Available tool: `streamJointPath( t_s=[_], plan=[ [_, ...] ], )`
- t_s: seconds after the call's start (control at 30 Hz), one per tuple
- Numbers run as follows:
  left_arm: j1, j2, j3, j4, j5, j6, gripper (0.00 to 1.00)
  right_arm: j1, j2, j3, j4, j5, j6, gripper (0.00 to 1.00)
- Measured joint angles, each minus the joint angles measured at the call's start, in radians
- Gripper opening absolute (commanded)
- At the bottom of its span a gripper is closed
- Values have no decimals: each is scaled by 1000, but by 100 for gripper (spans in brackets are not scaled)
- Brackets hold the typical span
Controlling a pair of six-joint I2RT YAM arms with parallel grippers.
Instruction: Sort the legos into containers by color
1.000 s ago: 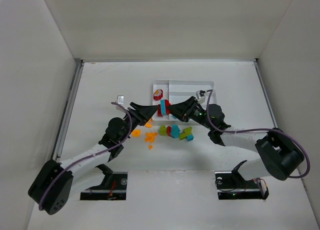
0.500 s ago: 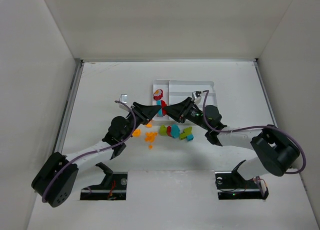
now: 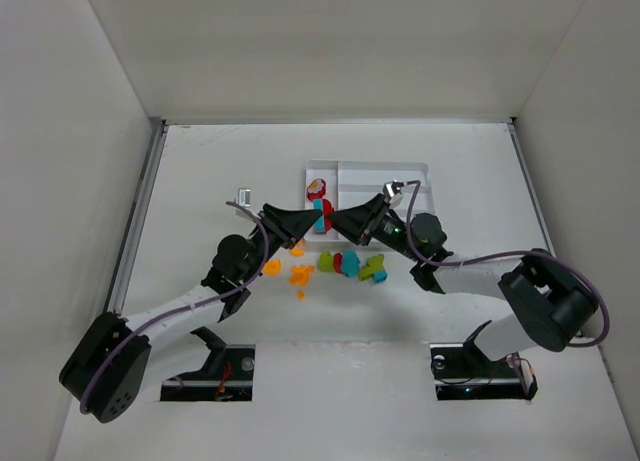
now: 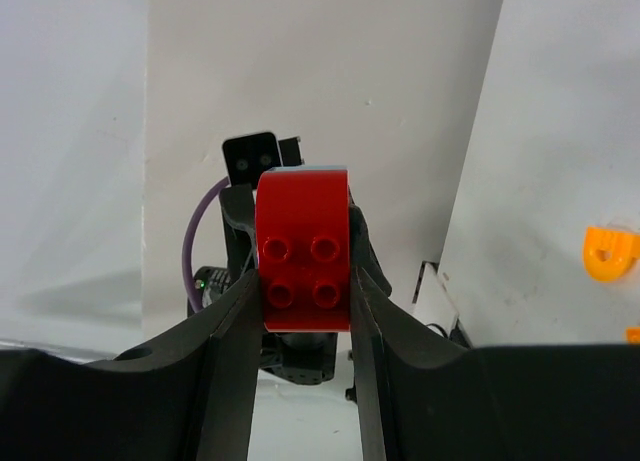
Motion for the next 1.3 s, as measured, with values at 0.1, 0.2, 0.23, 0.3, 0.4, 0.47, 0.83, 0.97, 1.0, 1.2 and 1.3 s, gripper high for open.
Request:
streamJointPath(
  t_s=[0.1, 0.2, 0.23, 0.3, 0.4, 0.47, 0.83, 0.97, 1.0, 1.2, 1.3],
  plan=[
    [12, -29, -4, -9, 36, -3, 9, 0, -20, -3, 0, -16, -3, 32],
    [25, -50, -8, -21, 69, -6, 9, 0, -26, -4, -1, -29, -5, 32],
    [29, -55, -10, -25, 77, -7, 9, 0, -26, -5, -1, -33, -6, 32],
    [36, -63, -11, -36, 91, -10, 8, 0, -26, -5, -4, -40, -8, 32],
    [40, -66, -12, -41, 100, -12, 8, 0, -26, -5, -5, -43, -9, 32],
    [40, -66, -12, -41, 100, -14, 9, 0, -26, -5, -5, -44, -10, 32],
    [22, -16, -12, 3, 52, -26, 27, -6, 8, 10, 5, -44, 7, 32],
    [22, -14, -12, 7, 44, -27, 31, -6, 16, 15, 11, -44, 13, 32],
    [22, -14, -12, 8, 43, -28, 32, -6, 18, 16, 13, -44, 14, 32],
    [22, 6, -11, 18, 32, -32, 36, -6, 33, 18, 20, -42, 20, 32],
    [20, 16, -10, 31, 28, -33, 36, -6, 33, 18, 20, -38, 23, 32]
  ],
)
